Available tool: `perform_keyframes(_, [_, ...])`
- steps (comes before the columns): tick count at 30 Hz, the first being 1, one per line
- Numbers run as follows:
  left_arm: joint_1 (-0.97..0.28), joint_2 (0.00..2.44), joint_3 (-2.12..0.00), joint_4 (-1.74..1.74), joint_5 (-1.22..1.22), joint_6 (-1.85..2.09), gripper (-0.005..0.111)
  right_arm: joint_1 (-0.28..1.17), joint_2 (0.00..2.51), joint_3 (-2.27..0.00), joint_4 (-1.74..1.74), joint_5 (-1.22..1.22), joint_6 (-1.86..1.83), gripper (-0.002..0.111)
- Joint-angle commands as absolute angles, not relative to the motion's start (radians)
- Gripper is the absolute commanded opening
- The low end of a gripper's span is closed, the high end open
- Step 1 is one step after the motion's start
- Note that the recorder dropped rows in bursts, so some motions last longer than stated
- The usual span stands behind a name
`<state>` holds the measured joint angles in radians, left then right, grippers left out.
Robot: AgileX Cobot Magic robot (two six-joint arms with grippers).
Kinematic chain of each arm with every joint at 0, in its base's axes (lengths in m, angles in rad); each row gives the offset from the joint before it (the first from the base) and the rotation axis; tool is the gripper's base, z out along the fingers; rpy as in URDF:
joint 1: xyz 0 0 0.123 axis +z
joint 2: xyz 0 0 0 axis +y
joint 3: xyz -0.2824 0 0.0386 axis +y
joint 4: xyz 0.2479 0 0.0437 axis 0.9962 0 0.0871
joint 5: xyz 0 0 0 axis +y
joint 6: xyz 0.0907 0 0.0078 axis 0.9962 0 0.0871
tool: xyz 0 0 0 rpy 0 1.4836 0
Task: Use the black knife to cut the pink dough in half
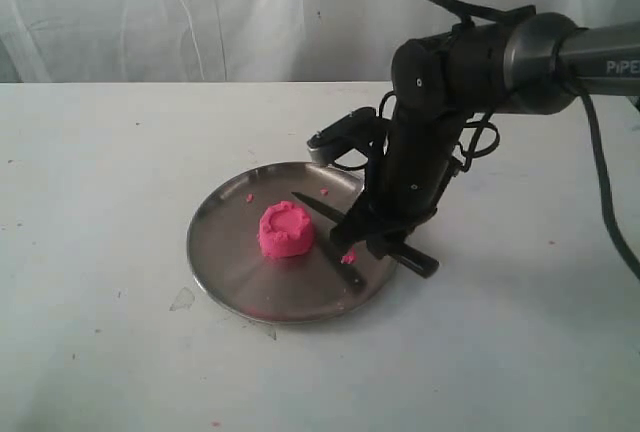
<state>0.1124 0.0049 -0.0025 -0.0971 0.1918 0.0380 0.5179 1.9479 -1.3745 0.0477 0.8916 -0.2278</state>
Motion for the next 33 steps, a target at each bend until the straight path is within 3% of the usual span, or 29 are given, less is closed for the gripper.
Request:
perform_keyframes(1, [0.105,0.000,0.000,-0.100,0.187,0.034,0.000,0.517,1.934,-1.337,0.046,0.924,-0.192,0.003])
perform_keyframes(12, [0.105,0.000,0.000,-0.100,0.187,0.034,0.000,0.517,1.934,-1.275,0.048,0.887,-0.180,0.004])
perform_keyframes(20, [0.105,0.000,0.000,-0.100,0.187,0.034,0.000,0.517,1.936,-1.266,0.048,0.911,-0.187,0.023])
perform_keyframes(33, [0.105,0.000,0.000,-0.100,0.187,0.034,0.000,0.517,1.933,-1.268,0.048,0.908,-0.208,0.035])
